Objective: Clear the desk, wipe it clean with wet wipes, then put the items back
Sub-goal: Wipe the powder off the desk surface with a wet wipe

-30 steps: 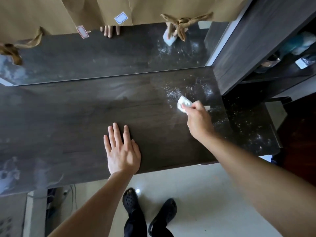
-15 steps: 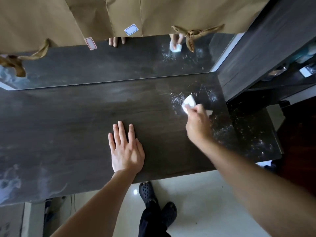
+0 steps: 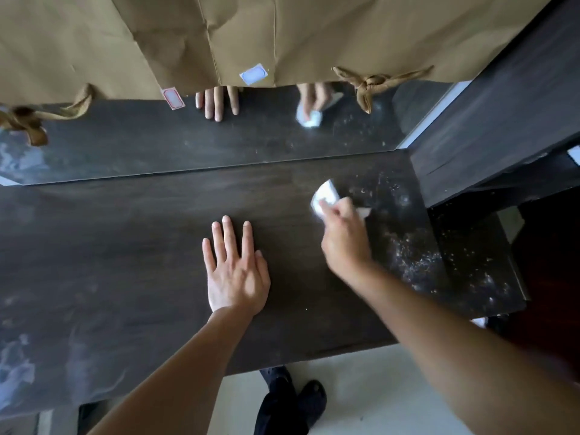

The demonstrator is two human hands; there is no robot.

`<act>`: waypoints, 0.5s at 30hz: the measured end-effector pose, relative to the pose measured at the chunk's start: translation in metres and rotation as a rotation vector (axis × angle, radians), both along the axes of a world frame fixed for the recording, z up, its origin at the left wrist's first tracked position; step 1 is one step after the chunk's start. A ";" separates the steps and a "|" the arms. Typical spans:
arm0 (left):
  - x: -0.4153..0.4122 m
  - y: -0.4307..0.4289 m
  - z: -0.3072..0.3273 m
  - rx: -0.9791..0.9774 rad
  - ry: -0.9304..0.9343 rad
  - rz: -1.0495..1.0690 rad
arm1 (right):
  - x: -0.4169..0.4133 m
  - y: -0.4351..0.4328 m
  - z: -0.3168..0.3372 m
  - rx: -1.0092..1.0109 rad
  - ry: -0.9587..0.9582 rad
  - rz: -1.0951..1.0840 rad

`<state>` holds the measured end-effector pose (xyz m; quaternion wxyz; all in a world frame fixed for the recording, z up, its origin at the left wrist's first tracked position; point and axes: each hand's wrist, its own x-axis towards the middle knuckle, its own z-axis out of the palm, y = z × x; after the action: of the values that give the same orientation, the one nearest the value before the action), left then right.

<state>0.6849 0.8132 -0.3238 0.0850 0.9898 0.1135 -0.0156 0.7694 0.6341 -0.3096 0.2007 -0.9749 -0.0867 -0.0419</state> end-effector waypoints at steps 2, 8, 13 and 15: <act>0.004 0.001 0.001 -0.004 0.003 -0.004 | -0.041 0.006 -0.001 0.040 0.025 0.256; 0.007 0.002 0.001 0.017 0.014 -0.025 | 0.057 -0.042 -0.004 -0.026 0.001 -0.074; 0.008 0.002 0.002 0.009 0.024 -0.035 | 0.040 0.037 0.003 -0.034 0.071 0.016; 0.009 0.003 0.003 0.006 0.024 -0.040 | 0.034 0.029 -0.002 -0.002 0.066 0.209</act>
<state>0.6936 0.8165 -0.3210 0.0805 0.9918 0.0948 -0.0288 0.8035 0.6632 -0.3111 0.2058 -0.9616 -0.1814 0.0112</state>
